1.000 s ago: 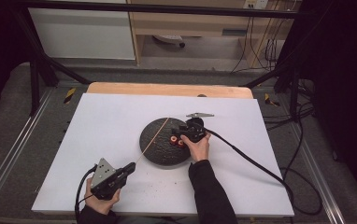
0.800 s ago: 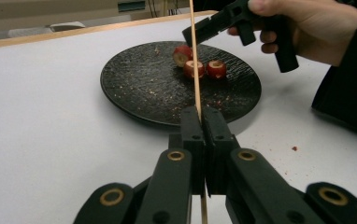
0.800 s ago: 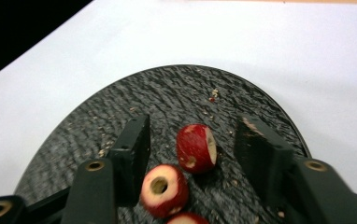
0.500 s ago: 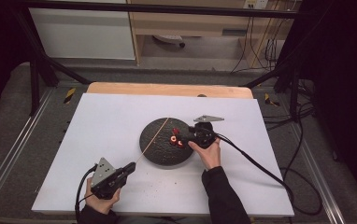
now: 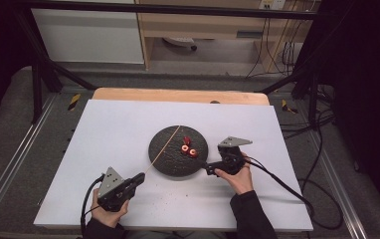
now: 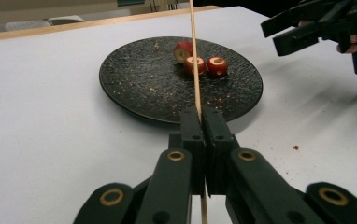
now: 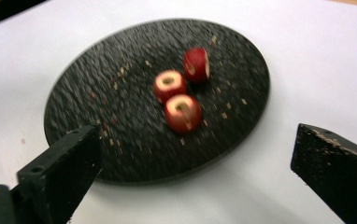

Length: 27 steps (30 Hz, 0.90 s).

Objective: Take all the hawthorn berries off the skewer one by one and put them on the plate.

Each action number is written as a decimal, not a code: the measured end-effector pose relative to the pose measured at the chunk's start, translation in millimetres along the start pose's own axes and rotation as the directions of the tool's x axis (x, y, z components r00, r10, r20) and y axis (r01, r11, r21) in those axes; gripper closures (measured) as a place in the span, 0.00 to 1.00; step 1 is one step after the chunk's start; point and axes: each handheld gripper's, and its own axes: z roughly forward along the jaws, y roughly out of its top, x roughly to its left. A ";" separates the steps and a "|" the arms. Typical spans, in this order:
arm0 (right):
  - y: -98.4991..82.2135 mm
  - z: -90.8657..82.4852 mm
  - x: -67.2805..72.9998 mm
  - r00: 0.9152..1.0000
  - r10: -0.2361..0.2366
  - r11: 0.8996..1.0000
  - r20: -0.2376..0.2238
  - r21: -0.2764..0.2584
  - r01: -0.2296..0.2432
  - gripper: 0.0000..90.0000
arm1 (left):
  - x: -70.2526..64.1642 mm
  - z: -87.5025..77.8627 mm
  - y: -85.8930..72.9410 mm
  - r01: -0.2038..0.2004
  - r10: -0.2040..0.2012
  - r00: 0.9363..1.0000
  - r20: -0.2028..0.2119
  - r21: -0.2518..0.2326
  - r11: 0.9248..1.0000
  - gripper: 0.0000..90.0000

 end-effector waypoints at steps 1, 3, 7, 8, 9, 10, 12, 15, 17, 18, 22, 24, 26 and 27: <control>-3.0 -2.3 -1.6 1.000 -0.008 1.000 0.005 0.001 0.008 0.03 | 0.2 0.4 0.4 -0.002 0.002 1.000 0.000 0.002 1.000 0.98; -8.9 -7.1 -4.3 1.000 -0.013 1.000 0.010 0.010 0.012 0.02 | 0.5 1.1 1.4 -0.004 0.004 1.000 0.002 0.007 1.000 0.98; -21.3 -16.8 -10.3 1.000 -0.004 1.000 0.017 0.019 0.004 0.01 | 1.1 2.9 3.7 0.001 -0.001 1.000 0.006 0.015 1.000 0.98; -24.2 -19.0 -12.4 1.000 -0.006 1.000 0.025 0.016 0.005 0.01 | 1.3 3.4 4.2 0.001 -0.001 1.000 0.006 0.017 1.000 0.98; -27.1 -21.5 -14.0 1.000 0.000 1.000 0.024 0.018 0.000 0.01 | 1.5 3.9 4.9 0.005 -0.005 1.000 0.008 0.021 1.000 0.98; -29.7 -24.0 -15.8 1.000 0.002 1.000 0.027 0.018 -0.002 0.01 | 1.7 4.3 5.4 0.007 -0.007 1.000 0.008 0.020 1.000 0.98; -34.8 -29.8 -18.8 1.000 0.008 1.000 0.028 0.021 -0.009 0.01 | 2.3 5.0 6.6 0.006 -0.007 1.000 0.009 0.024 1.000 0.98; -42.4 -37.7 -24.0 0.999 0.015 1.000 0.038 0.014 -0.015 0.01 | 3.4 6.7 8.6 0.005 -0.005 1.000 0.007 0.028 1.000 0.98; -46.9 -42.3 -26.8 0.999 0.018 1.000 0.039 0.012 -0.019 0.01 | 4.1 8.1 10.2 0.008 -0.008 1.000 0.005 0.031 1.000 0.98; -49.1 -44.1 -27.7 0.999 0.021 1.000 0.040 0.011 -0.022 0.01 | 4.6 8.6 11.1 0.007 -0.007 1.000 0.004 0.031 0.999 0.98; -56.7 -49.7 -29.5 0.999 0.020 1.000 0.039 0.017 -0.021 0.01 | 6.1 11.1 14.3 0.010 -0.010 1.000 0.002 0.038 0.999 0.98; -59.6 -52.0 -29.5 0.999 0.007 1.000 0.045 0.022 -0.008 0.01 | 7.3 12.4 16.1 0.009 -0.009 1.000 -0.001 0.042 0.999 0.98; -62.0 -54.0 -30.4 0.999 -0.003 1.000 0.048 0.022 0.002 0.01 | 8.6 13.5 18.2 0.010 -0.009 1.000 -0.005 0.046 0.999 0.98; -63.1 -54.9 -30.8 0.999 0.000 1.000 0.047 0.021 -0.001 0.01 | 9.1 14.3 19.3 0.012 -0.012 1.000 -0.006 0.044 0.999 0.98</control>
